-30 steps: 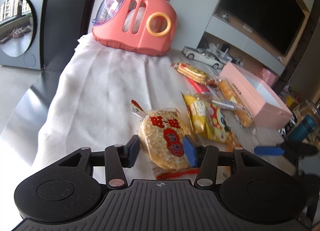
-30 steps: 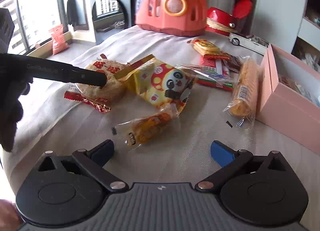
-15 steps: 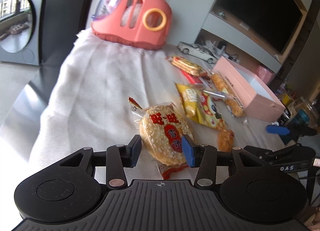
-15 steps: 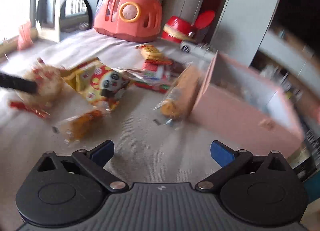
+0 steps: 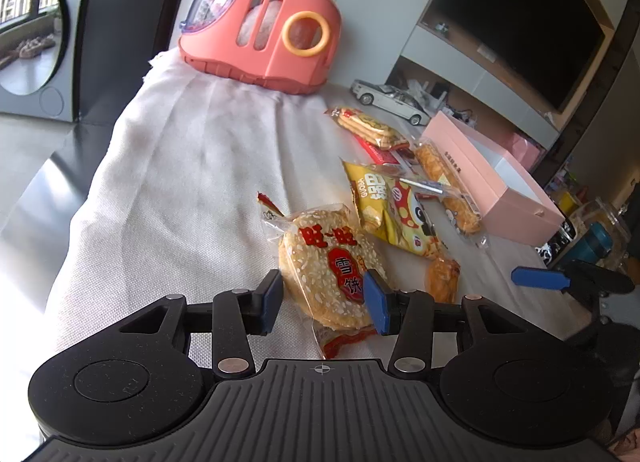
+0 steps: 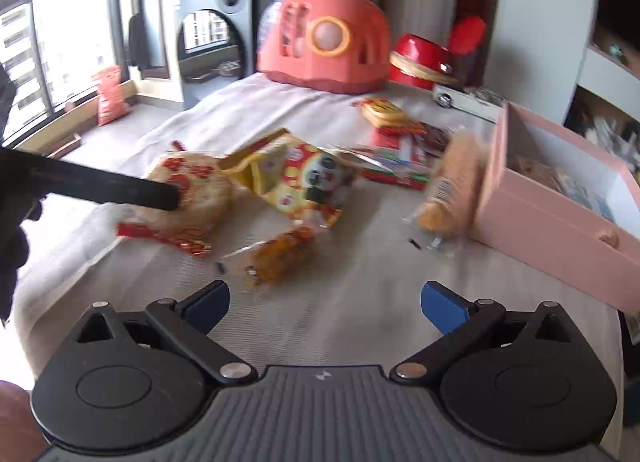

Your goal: Organize snacks

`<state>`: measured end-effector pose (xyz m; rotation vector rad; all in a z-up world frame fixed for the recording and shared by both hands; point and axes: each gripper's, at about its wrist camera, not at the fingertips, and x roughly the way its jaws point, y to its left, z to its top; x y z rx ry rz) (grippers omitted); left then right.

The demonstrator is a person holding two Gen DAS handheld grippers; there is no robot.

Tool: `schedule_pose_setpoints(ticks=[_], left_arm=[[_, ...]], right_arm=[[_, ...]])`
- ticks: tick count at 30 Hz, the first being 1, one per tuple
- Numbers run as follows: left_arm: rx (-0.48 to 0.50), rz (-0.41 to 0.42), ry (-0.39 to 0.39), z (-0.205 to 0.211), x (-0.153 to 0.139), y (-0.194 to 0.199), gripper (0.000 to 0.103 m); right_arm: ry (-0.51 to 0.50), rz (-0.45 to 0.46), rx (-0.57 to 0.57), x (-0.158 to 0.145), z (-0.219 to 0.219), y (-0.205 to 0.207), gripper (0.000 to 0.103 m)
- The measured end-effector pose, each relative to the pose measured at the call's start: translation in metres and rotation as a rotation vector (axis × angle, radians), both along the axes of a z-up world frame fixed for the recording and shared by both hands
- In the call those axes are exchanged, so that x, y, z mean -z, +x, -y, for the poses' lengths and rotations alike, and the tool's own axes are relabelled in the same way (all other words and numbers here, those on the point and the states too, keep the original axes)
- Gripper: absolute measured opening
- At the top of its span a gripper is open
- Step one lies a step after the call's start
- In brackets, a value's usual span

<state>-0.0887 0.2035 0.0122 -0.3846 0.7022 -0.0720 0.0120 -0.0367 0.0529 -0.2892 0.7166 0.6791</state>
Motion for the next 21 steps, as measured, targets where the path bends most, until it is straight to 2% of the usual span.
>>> schedule_pose_setpoints(ticks=[3,6,9,11,14,16,18,21], left_arm=[[0.000,0.000,0.000,0.001,0.000,0.000,0.050],[-0.001,-0.001,-0.001,0.002,0.000,-0.001,0.050],[-0.001,0.000,-0.005,0.002,0.000,0.000,0.050],[-0.002,0.001,-0.010,0.001,0.001,-0.001,0.050],[-0.002,0.004,-0.017,0.000,0.002,-0.001,0.050],[-0.001,0.005,-0.021,-0.002,0.002,-0.001,0.050],[0.001,0.005,-0.023,-0.002,0.002,-0.002,0.050],[-0.001,0.006,-0.027,-0.002,0.002,-0.002,0.050]], right_arm=[[0.006,0.005,-0.051,0.000,-0.006,-0.005,0.103],[-0.011,0.074,-0.091,0.000,-0.020,-0.006,0.096],[-0.033,0.120,-0.137,0.002,-0.030,0.004,0.095],[-0.046,0.103,-0.184,0.005,-0.033,0.013,0.095],[-0.055,0.038,-0.189,0.011,-0.035,0.024,0.092],[-0.014,-0.037,-0.183,0.010,-0.031,0.026,0.087],[0.044,-0.108,-0.238,0.006,-0.025,0.020,0.087],[0.054,-0.072,-0.287,-0.002,-0.021,0.001,0.087]])
